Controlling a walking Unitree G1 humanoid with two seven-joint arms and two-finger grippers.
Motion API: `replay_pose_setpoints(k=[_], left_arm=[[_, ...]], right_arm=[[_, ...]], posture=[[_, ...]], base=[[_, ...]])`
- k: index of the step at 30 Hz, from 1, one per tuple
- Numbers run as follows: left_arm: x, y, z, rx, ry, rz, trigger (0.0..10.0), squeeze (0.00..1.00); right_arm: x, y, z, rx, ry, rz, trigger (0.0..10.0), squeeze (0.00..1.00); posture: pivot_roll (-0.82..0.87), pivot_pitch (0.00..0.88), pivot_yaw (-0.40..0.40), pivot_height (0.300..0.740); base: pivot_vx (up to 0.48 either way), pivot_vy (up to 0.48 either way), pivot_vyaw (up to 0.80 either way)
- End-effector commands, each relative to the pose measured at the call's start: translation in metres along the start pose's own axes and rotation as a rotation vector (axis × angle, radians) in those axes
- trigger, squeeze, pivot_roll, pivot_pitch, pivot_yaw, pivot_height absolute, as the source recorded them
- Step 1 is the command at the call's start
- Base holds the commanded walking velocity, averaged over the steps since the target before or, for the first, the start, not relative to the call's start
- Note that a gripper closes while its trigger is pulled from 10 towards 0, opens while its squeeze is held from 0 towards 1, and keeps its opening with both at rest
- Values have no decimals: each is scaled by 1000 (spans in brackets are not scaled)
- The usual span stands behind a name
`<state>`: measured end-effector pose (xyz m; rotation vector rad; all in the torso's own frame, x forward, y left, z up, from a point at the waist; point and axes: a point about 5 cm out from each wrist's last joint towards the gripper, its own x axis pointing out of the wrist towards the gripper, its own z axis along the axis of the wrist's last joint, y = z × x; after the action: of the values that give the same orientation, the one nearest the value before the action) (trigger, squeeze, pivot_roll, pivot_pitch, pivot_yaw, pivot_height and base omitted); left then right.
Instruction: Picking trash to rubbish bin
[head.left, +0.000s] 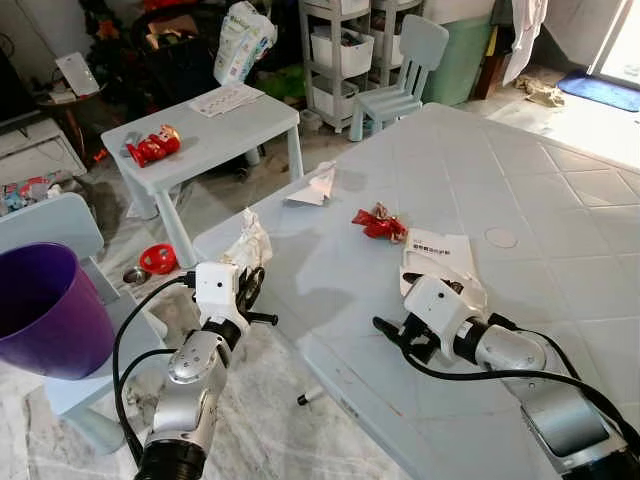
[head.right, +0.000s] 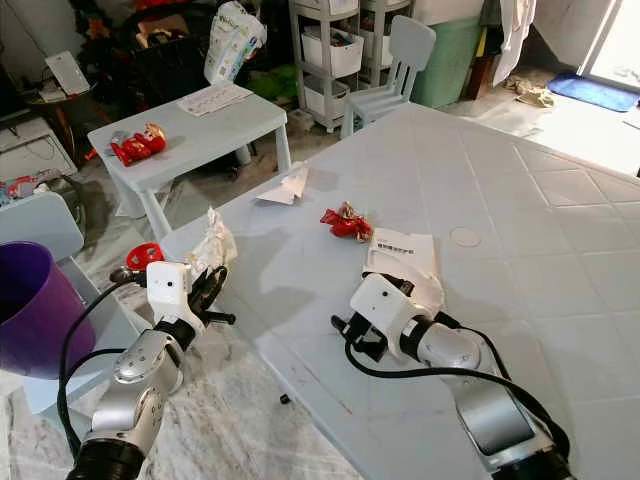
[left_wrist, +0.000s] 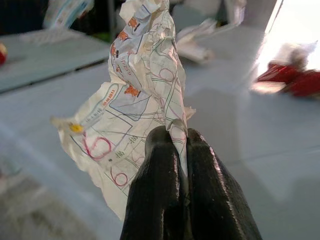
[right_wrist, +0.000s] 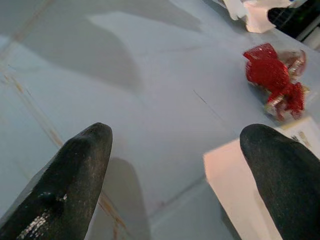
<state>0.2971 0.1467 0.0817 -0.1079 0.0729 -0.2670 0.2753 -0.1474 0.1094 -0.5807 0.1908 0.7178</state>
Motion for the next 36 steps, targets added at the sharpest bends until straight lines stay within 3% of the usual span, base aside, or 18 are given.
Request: replay_pose_setpoints(k=[1, 8, 16, 17, 18, 19, 20, 30, 36], left_arm=[[-2, -1, 5, 31, -10, -14, 0, 0], [-9, -7, 9, 49, -2, -42, 0, 0], [-6, -8, 15, 55, -7, -52, 0, 0], [-6, -8, 15, 56, -7, -52, 0, 0], [-6, -8, 16, 57, -7, -52, 0, 0], [-6, -8, 16, 57, -7, -52, 0, 0], [-6, -8, 17, 59, -8, -52, 0, 0], [-6, -4, 21, 73, -5, -53, 0, 0], [-5, -3, 24, 80, -6, -55, 0, 0]], right_arm=[[0, -4, -4, -23, 21, -33, 10000, 0], [2, -19, -24, -113, 128, -153, 10000, 0], [2, -27, -38, -97, 192, -244, 10000, 0], [2, -28, -39, -96, 197, -254, 4431, 0], [2, -29, -41, -96, 203, -262, 2157, 0], [2, -29, -41, -96, 203, -262, 2157, 0], [2, -30, -42, -94, 210, -275, 0, 0], [1, -47, -46, -80, 231, -405, 0, 0], [4, -49, -44, -73, 224, -441, 0, 0]], posture=[[-24, 0, 30, 740], [-20, 0, 41, 740], [-18, 4, 52, 740], [-17, 5, 54, 740], [-17, 6, 55, 740], [-17, 6, 55, 740], [-14, 8, 57, 740], [-6, 20, 75, 740], [2, 23, 86, 740]], base=[[0, 0, 0], [0, 0, 0], [0, 0, 0], [0, 0, 0], [0, 0, 0], [0, 0, 0], [0, 0, 0], [0, 0, 0], [0, 0, 0]])
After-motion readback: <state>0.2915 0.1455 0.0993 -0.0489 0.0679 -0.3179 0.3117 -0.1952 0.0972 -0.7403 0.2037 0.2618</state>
